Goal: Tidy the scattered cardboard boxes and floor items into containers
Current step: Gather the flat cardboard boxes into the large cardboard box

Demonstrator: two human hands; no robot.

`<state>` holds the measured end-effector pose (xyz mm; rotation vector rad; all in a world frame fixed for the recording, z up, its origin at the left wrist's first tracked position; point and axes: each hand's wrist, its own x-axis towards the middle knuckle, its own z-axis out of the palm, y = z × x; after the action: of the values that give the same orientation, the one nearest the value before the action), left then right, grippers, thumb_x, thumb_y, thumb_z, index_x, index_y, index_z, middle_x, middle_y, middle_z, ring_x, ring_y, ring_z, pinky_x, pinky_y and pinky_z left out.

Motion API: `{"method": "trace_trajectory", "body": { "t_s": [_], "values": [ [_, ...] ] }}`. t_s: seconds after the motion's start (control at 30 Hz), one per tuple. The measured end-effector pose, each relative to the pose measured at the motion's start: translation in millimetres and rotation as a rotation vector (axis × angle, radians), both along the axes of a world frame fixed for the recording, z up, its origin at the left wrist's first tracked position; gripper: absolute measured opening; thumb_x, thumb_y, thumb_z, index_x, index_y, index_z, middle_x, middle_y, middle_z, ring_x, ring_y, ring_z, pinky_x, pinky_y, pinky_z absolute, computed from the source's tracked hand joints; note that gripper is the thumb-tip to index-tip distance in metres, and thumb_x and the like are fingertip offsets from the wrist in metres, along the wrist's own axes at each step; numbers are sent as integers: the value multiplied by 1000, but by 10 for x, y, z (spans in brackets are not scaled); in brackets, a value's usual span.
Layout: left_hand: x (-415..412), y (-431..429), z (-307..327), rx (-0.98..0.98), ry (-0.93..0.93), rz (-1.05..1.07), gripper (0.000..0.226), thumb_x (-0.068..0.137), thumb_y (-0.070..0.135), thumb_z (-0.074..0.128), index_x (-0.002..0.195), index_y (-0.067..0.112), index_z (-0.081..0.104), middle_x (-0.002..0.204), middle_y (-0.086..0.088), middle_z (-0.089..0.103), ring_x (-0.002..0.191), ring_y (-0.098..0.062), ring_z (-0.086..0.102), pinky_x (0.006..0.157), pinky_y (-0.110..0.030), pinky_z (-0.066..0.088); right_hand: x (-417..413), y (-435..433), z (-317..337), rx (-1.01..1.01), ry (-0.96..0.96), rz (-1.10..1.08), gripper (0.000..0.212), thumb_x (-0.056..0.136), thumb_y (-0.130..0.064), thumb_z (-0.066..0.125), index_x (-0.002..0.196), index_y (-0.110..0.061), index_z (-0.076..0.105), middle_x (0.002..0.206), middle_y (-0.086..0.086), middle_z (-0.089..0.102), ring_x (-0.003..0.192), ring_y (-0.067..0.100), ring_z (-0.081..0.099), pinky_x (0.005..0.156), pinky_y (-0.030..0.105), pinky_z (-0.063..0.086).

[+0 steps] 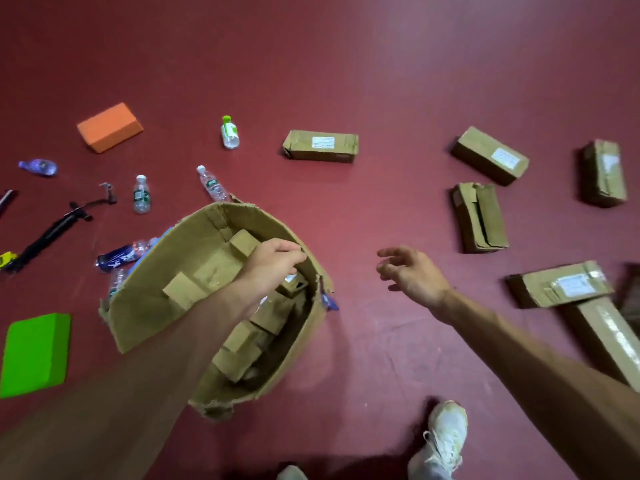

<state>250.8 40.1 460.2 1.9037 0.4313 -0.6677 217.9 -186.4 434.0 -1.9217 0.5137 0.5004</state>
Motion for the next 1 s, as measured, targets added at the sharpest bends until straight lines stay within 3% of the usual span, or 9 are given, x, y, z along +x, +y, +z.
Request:
{"method": "trace_trajectory", "body": {
  "t_s": [0.13, 0.2, 0.33, 0.4, 0.53, 0.63, 0.73, 0.83, 1.0],
  "values": [
    [110, -1247, -184, 9, -15, -124, 22, 87, 15, 62, 109, 12, 64, 93, -3, 62, 77, -14, 58, 65, -19, 42, -165, -1197, -163, 66, 17, -207, 28, 90, -3, 55, 117, -8, 59, 92, 7, 62, 85, 23, 60, 75, 35, 53],
    [163, -1885, -237, 26, -16, -187, 22, 88, 14, 62, 109, 12, 63, 93, -3, 62, 74, -12, 57, 60, -15, 41, -261, -1842, -206, 89, 19, -299, 29, 90, -1, 54, 118, -7, 59, 94, 9, 61, 85, 22, 59, 71, 30, 51],
    [348, -3096, -215, 70, -7, -310, 19, 85, 18, 65, 104, 17, 65, 91, -4, 64, 87, -18, 59, 71, -24, 41, -476, -3073, -231, 89, 42, -466, 27, 90, -3, 55, 115, -9, 59, 89, 7, 62, 83, 21, 60, 74, 34, 50],
    [467, -3658, -177, 73, -17, -350, 19, 86, 19, 64, 104, 17, 65, 92, -2, 64, 89, -17, 60, 69, -24, 41, -558, -3593, -210, 86, 49, -537, 23, 90, -5, 56, 111, -11, 60, 92, 7, 62, 81, 19, 59, 73, 33, 49],
    [662, -4539, -140, 80, -23, -424, 21, 87, 21, 62, 107, 17, 65, 96, -3, 66, 92, -19, 62, 74, -25, 42, -575, -4314, -208, 89, 56, -636, 17, 89, -5, 55, 87, -22, 59, 88, 4, 61, 79, 18, 56, 70, 31, 47],
    [806, -4965, -213, 98, -11, -496, 18, 85, 23, 62, 103, 21, 64, 101, -2, 68, 98, -20, 64, 83, -29, 43, -498, -4659, -296, 105, 55, -722, 13, 89, -8, 56, 97, -18, 61, 84, 0, 62, 79, 17, 57, 74, 34, 49],
    [1048, -5321, -374, 117, -12, -555, 13, 84, 25, 63, 96, 24, 65, 102, -1, 69, 100, -20, 64, 84, -31, 44, -336, -4959, -451, 121, 63, -820, 25, 88, -10, 58, 113, -10, 60, 92, 4, 64, 74, 14, 60, 74, 33, 50],
    [1322, -5573, -587, 123, 9, -605, 13, 83, 26, 63, 96, 25, 64, 103, -1, 69, 101, -20, 64, 83, -31, 44, -191, -5160, -653, 129, 93, -908, 29, 88, -14, 59, 116, -11, 59, 108, 11, 65, 77, 16, 61, 74, 33, 49],
    [1730, -5953, -1419, 125, 34, -622, 20, 84, 25, 62, 104, 20, 63, 108, -3, 67, 102, -23, 63, 84, -30, 44, 20, -5412, -1392, 70, 133, -1004, 34, 85, -22, 63, 118, -13, 59, 103, 7, 67, 83, 16, 64, 85, 39, 52]
  ]
}}
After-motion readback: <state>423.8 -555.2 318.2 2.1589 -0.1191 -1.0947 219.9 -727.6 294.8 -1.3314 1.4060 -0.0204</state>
